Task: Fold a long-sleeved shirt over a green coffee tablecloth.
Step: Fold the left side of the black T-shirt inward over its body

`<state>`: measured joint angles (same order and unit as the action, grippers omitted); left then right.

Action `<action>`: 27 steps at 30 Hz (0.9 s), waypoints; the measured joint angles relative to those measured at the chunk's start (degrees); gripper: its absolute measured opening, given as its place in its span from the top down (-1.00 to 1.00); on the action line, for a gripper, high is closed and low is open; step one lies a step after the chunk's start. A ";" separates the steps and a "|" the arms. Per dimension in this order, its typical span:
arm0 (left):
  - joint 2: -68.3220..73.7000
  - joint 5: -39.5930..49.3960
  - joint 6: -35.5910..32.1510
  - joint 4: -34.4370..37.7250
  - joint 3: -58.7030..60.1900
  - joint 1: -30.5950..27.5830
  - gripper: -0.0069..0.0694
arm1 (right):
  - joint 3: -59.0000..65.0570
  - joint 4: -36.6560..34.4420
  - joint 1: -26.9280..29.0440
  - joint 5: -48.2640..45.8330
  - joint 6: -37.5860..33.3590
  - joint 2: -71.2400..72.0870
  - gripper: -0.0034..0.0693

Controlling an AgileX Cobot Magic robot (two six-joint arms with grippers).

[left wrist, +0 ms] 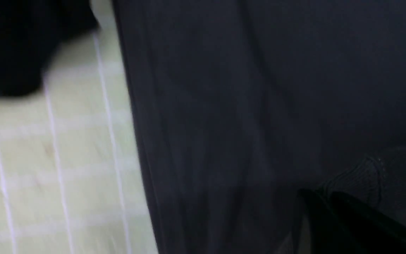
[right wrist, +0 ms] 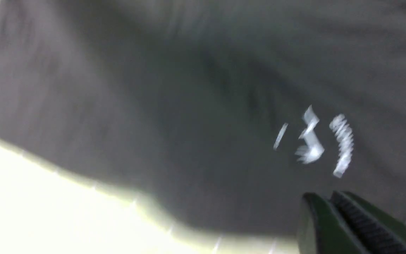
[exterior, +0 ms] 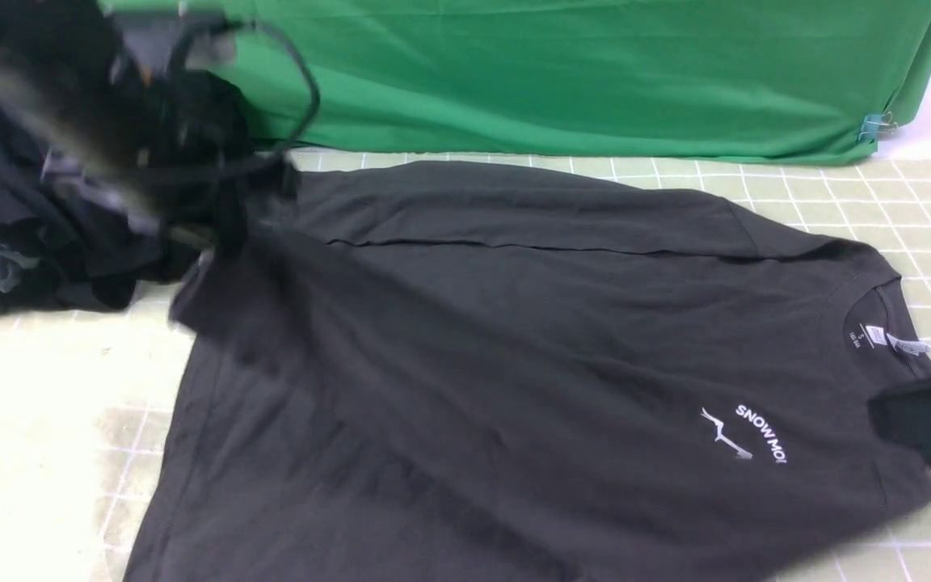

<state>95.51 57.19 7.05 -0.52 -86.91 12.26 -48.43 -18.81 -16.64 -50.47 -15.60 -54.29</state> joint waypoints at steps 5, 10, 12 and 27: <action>13.50 3.52 -1.31 0.00 -14.16 -4.07 0.79 | -3.32 -0.50 -3.12 -6.01 -2.63 -5.75 0.79; 21.72 3.58 -1.36 0.52 -21.41 -5.73 0.79 | -3.84 -0.07 -10.05 -5.15 -3.26 -11.89 0.65; 23.29 3.65 -1.47 0.52 -22.30 -5.73 0.79 | -3.84 1.14 -13.03 -3.30 -3.20 -14.71 0.53; 25.52 5.04 -1.54 -0.45 -22.51 -5.57 0.79 | -3.90 7.24 -16.41 14.86 2.31 -38.56 -0.26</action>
<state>121.04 62.22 5.51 -0.97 -109.42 6.69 -52.33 -11.56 -33.05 -35.61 -13.29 -92.85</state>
